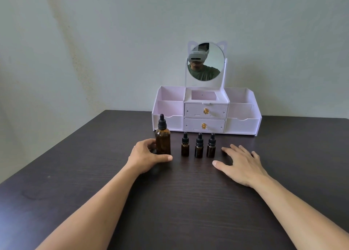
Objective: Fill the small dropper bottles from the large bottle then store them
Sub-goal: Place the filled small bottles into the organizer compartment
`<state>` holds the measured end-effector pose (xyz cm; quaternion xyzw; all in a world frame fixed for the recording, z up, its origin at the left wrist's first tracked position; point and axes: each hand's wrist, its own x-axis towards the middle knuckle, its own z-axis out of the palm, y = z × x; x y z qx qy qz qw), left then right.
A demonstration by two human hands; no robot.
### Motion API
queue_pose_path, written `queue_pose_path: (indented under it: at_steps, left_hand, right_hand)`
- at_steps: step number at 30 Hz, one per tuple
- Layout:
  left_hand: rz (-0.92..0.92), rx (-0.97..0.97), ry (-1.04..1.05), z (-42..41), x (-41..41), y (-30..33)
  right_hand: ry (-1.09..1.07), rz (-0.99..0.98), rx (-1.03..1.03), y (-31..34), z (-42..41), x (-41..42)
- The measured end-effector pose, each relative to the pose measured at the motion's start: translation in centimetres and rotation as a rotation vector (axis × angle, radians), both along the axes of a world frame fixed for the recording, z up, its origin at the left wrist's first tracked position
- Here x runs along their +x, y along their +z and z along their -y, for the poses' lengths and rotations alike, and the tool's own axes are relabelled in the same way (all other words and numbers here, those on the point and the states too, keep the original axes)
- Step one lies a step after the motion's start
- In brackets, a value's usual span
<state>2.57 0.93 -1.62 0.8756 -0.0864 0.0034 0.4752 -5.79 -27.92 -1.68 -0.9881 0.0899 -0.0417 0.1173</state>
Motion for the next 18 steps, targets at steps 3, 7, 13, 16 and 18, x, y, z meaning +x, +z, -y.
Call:
queue_pose_path:
  at_steps: [3,7,13,16,18]
  left_hand:
    - [0.015,-0.028,0.034,0.2,0.3,-0.2]
    - [0.022,-0.061,0.103,0.5,0.9,-0.2]
    - [0.079,-0.025,0.153,2.1,2.7,0.0]
    - [0.095,0.01,0.164,3.5,3.8,0.2]
    - [0.098,0.014,0.183,4.3,4.6,0.3]
  right_hand:
    - [0.006,0.004,-0.003,-0.1,0.0,-0.1]
    - [0.008,-0.002,-0.009,-0.1,-0.2,-0.1]
    - [0.009,0.006,-0.006,-0.2,-0.2,0.0]
    - [0.008,0.01,0.003,-0.3,-0.1,0.1]
    - [0.007,0.009,0.007,-0.3,0.0,0.1]
